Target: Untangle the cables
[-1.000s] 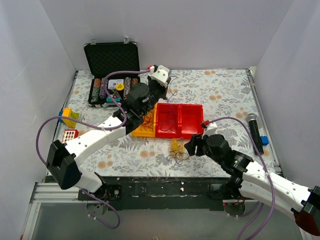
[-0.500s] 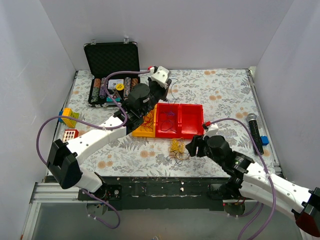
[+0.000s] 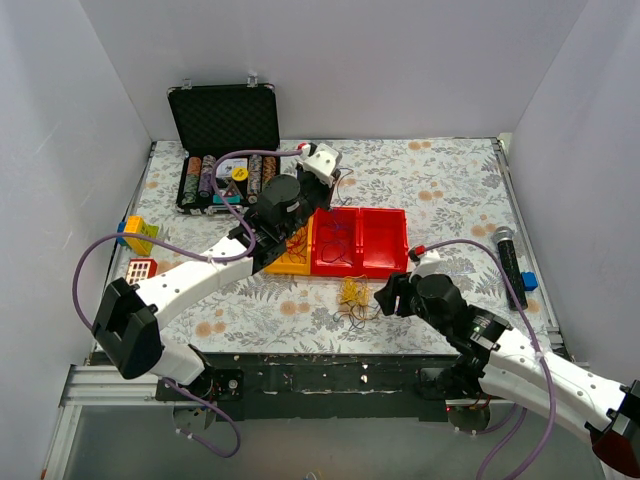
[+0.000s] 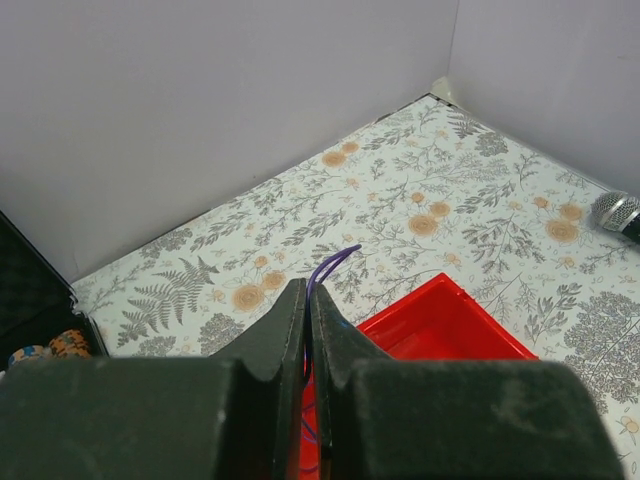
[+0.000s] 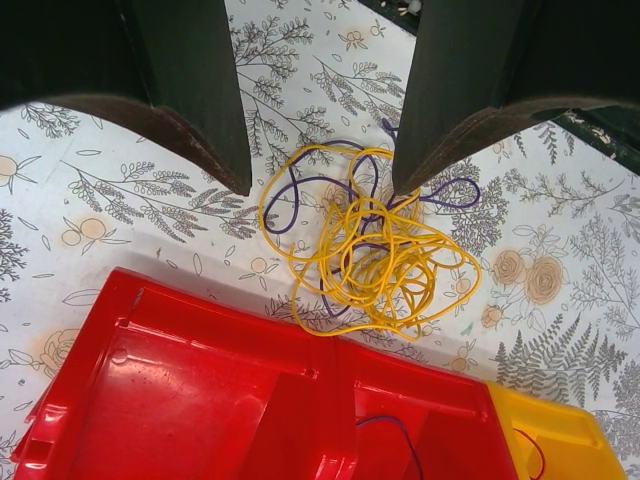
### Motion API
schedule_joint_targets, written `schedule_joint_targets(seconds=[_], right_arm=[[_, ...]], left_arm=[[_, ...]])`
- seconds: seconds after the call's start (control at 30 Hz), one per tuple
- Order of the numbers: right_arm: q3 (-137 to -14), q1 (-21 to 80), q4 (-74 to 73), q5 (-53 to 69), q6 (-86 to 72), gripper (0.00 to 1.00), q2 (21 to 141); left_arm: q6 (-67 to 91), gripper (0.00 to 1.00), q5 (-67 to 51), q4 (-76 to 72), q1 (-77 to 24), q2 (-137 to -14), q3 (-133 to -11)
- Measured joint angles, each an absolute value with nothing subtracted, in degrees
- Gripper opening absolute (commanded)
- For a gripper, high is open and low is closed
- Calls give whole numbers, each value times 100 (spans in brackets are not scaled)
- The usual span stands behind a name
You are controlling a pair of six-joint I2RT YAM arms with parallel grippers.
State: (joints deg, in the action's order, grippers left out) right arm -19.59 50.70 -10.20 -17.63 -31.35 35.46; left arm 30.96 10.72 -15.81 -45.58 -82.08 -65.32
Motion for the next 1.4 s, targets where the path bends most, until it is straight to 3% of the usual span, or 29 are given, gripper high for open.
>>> schedule_joint_targets(seconds=[0.8,1.4], right_arm=[[-1828,5070,-1059,-1855,-3175,65,3223],[-1785,5070,-882,-1942,-3175,66,2998]], left_arm=[[2252,0,762,-2399,-4362,-9351,-5852],[1570,0,751,-1857,-4362,-10438,-5839]])
